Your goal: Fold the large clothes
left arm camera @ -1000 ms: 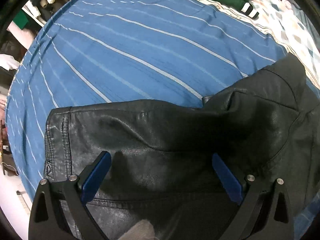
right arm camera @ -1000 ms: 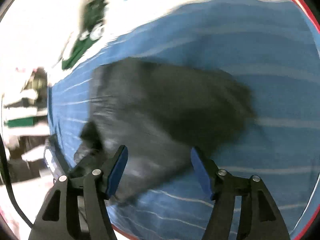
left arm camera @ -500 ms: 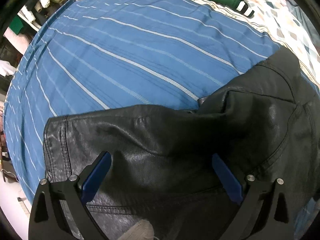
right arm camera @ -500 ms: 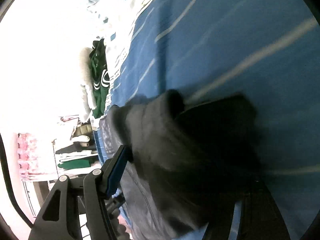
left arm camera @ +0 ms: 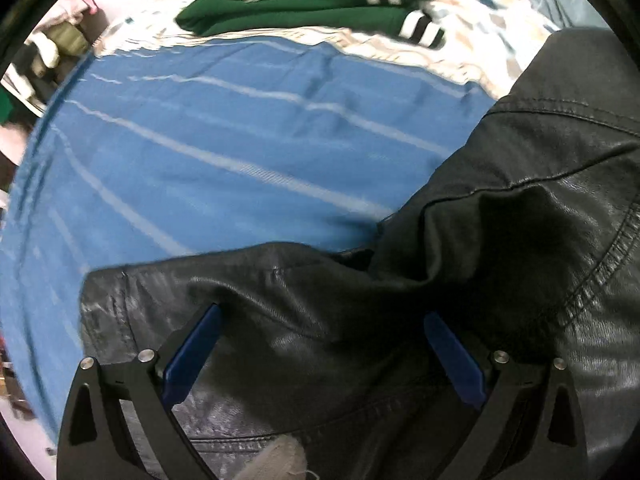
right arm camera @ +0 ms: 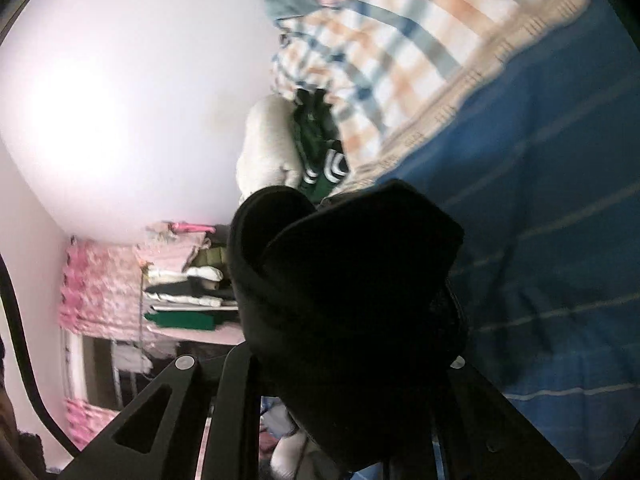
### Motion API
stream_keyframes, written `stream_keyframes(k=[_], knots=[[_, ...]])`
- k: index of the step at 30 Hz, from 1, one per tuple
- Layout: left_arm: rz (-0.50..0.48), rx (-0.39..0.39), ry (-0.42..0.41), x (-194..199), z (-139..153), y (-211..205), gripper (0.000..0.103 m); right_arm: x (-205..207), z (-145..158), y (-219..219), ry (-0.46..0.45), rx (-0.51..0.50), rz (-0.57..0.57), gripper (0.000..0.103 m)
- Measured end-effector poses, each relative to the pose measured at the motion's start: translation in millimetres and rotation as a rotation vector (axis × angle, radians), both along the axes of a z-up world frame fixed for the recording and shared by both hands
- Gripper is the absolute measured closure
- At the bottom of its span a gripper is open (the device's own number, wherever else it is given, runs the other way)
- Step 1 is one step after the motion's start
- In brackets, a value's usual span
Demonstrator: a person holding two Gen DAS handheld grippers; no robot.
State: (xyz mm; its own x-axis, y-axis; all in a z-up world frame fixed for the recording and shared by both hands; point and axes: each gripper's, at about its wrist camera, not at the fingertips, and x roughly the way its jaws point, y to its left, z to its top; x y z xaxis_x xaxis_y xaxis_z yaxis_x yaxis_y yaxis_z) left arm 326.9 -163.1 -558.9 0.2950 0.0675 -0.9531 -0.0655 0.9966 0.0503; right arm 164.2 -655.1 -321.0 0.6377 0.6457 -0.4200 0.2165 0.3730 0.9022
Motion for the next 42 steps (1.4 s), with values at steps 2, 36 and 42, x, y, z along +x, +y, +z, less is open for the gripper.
stream_keyframes(k=[2,36,42], knots=[[0.012,-0.044,0.008,9,1,4,0.000,14,22,12,-0.020,-0.082,0.033,0.085],[0.808,0.069,-0.090,-266,130,280,0.000,35,28,402,0.156,-0.352,1.080,0.013],[0.701,0.047,-0.096,-209,111,261,0.000,110,-5,370,0.246,-0.580,0.924,0.057]])
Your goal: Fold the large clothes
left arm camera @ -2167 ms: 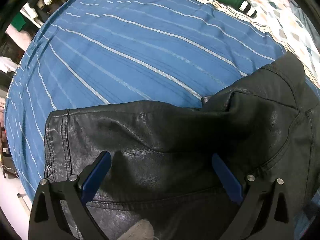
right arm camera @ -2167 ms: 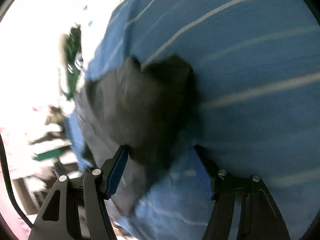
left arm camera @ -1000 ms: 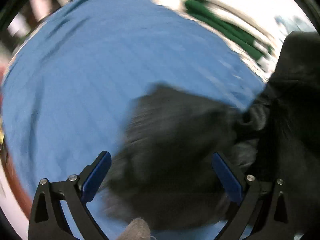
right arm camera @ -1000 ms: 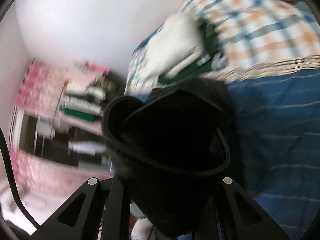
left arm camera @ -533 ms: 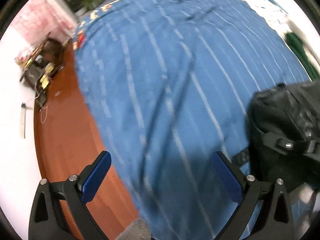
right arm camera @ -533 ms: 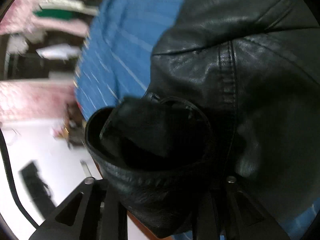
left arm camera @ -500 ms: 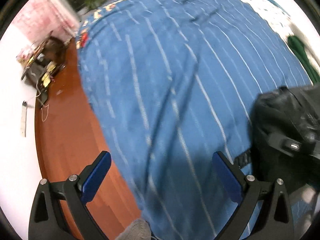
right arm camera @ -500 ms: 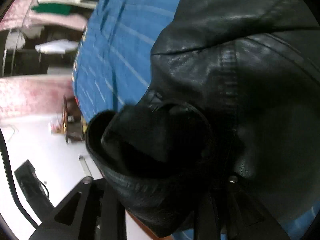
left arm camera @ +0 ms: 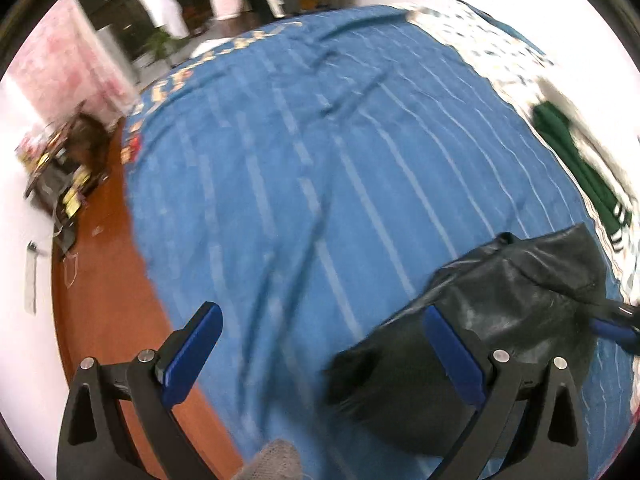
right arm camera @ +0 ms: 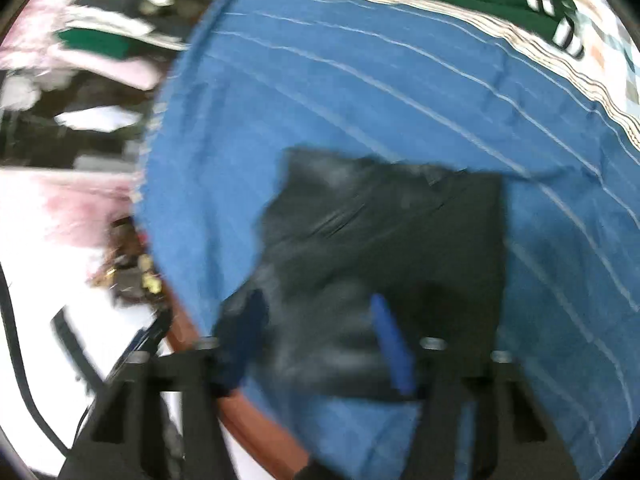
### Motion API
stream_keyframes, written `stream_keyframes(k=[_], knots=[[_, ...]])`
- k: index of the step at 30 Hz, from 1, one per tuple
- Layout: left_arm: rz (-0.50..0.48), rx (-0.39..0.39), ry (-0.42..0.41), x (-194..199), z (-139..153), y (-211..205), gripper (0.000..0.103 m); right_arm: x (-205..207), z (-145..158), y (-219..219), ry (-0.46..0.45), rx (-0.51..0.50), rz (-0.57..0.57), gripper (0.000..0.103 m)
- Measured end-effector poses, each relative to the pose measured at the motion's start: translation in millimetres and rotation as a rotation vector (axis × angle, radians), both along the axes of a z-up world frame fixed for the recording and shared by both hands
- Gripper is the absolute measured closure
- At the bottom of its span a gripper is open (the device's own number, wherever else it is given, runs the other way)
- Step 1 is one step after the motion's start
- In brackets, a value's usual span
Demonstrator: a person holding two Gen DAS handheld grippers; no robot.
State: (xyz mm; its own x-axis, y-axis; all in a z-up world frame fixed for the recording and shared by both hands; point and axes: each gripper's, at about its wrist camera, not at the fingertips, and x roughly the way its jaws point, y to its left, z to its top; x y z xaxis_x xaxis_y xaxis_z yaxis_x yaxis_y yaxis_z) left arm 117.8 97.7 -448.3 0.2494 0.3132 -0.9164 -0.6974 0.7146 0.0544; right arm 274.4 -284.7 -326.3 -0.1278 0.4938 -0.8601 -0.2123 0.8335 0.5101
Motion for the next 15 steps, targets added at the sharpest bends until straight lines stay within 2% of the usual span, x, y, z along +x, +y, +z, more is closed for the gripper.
stream_keyframes(k=[1,4,7,10,12,15], knots=[[-0.022,-0.008,0.007,9,-5,-3,0.000,9,-12,6,0.012,-0.009,0.008,0.061],[-0.081,-0.010,0.009,35,-16,-12,0.000,32,-74,43,0.059,-0.089,0.069,0.061],[-0.138,0.028,0.013,55,-21,-19,0.000,44,-107,64,0.075,-0.132,0.057,0.061],[-0.183,0.064,0.058,68,-34,-27,0.000,48,-115,81,0.064,-0.193,0.091,0.059],[-0.196,0.042,0.088,70,-41,-29,0.000,50,-109,80,0.104,-0.149,0.100,0.058],[-0.201,0.039,0.105,60,-47,-32,0.000,48,-77,53,0.141,-0.015,0.046,0.058]])
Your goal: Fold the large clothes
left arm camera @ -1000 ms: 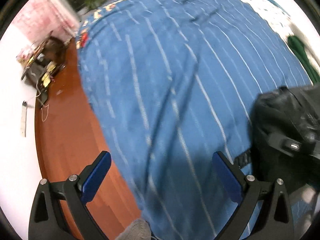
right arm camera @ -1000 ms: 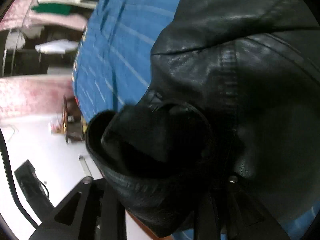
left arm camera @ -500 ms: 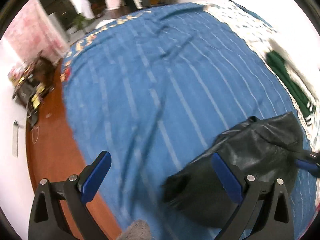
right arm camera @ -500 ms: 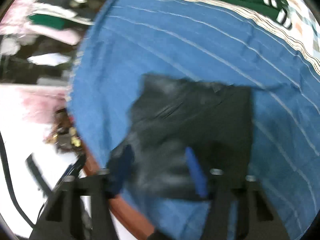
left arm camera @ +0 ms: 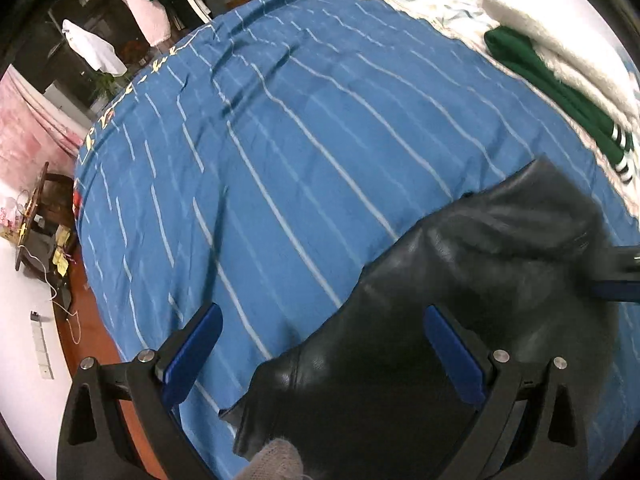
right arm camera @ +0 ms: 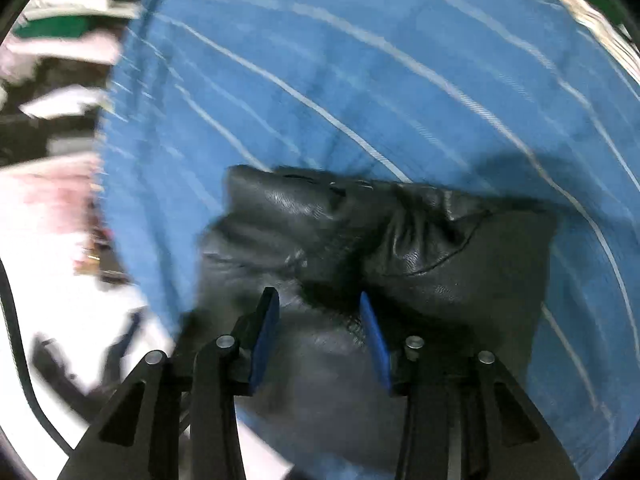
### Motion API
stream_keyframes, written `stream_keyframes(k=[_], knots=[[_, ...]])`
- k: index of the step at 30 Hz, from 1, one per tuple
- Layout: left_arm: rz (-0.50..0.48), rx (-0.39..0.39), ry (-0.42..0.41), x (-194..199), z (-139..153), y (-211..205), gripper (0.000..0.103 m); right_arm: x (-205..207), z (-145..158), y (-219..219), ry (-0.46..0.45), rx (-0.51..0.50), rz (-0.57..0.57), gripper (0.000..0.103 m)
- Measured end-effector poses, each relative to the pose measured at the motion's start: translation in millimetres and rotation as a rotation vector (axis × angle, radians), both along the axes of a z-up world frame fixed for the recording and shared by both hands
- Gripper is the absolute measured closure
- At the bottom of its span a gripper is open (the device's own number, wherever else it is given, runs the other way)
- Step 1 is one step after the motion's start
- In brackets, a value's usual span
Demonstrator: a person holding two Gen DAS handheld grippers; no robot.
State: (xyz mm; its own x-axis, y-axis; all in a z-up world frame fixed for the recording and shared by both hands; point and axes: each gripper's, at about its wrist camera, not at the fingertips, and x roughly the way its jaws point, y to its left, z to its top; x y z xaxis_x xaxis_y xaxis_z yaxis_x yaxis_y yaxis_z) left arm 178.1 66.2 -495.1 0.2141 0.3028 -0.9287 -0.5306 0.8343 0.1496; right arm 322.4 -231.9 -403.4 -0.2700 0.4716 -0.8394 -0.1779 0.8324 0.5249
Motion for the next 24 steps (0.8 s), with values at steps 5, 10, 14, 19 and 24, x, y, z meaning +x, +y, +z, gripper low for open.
stream_keyframes(k=[5,10,14,19,24], knots=[[-0.018,0.003,0.077,-12,-23,-10,0.000,-47,18,-50,0.033,0.013,-0.037,0.058],[-0.042,0.018,0.104,-11,-30,-15,0.000,-88,-32,-52,0.052,-0.107,-0.011,0.059],[-0.041,0.018,0.114,-2,-22,-15,0.000,-82,-60,-31,0.047,-0.174,-0.029,0.059],[-0.053,-0.007,0.035,32,13,-20,0.000,-71,-20,-21,0.068,-0.144,-0.012,0.057],[-0.145,0.019,0.131,80,-20,-30,0.000,-27,21,-30,-0.091,-0.097,-0.121,0.057]])
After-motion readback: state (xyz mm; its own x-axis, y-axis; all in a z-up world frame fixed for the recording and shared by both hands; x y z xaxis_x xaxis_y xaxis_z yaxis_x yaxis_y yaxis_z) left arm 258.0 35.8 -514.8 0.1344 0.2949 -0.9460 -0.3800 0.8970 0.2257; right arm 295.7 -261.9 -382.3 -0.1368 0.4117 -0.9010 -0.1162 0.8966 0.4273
